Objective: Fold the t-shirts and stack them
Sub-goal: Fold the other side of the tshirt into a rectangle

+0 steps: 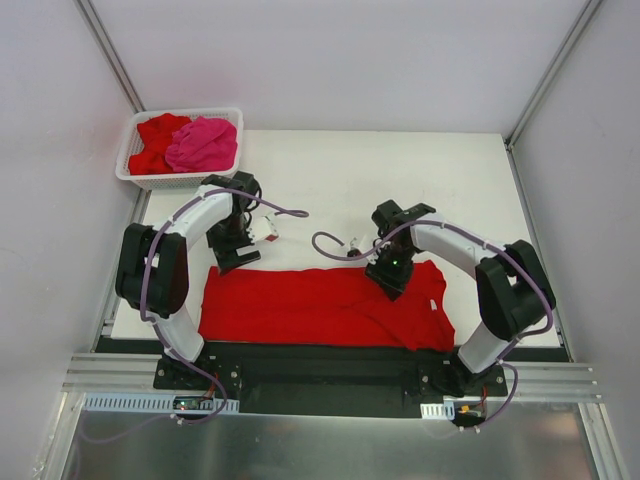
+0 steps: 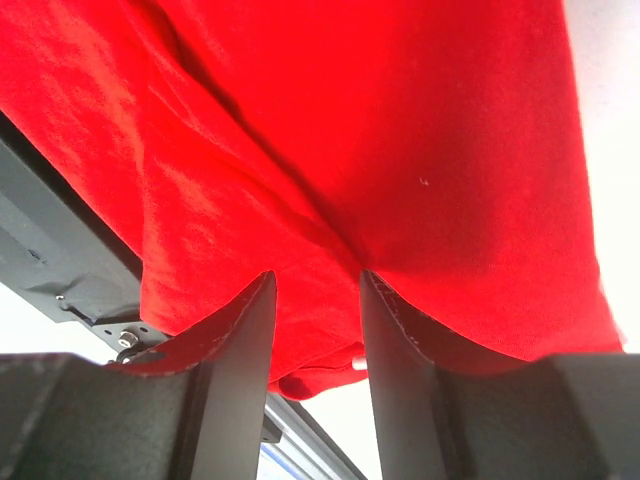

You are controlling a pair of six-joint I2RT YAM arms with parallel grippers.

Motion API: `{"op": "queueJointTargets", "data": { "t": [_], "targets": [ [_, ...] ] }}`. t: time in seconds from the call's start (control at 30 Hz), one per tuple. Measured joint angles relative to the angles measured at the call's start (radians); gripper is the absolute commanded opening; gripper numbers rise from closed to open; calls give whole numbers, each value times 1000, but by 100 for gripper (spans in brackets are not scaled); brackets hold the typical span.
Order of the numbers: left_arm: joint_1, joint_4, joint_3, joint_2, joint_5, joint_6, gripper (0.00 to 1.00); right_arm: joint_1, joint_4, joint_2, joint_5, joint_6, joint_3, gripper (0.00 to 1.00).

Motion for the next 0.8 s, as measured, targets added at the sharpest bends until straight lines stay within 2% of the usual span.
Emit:
{"op": "queueJointTargets", "data": {
  "t": [0.13,0.53,0.63,0.8],
  "targets": [
    [17,0,2,0,-4,0,90,14,16,0,4,0,-13,47],
    [86,7,-55,-74,-6,0,90,20,66,-14,77,-8,-32,49],
    [92,6,-76,-95,-6,0,90,20,77,-14,89,-11,-33,43],
    [93,6,-79,-98,-8,0,90,20,79,-6,85,-17,-33,42]
  ]
}}
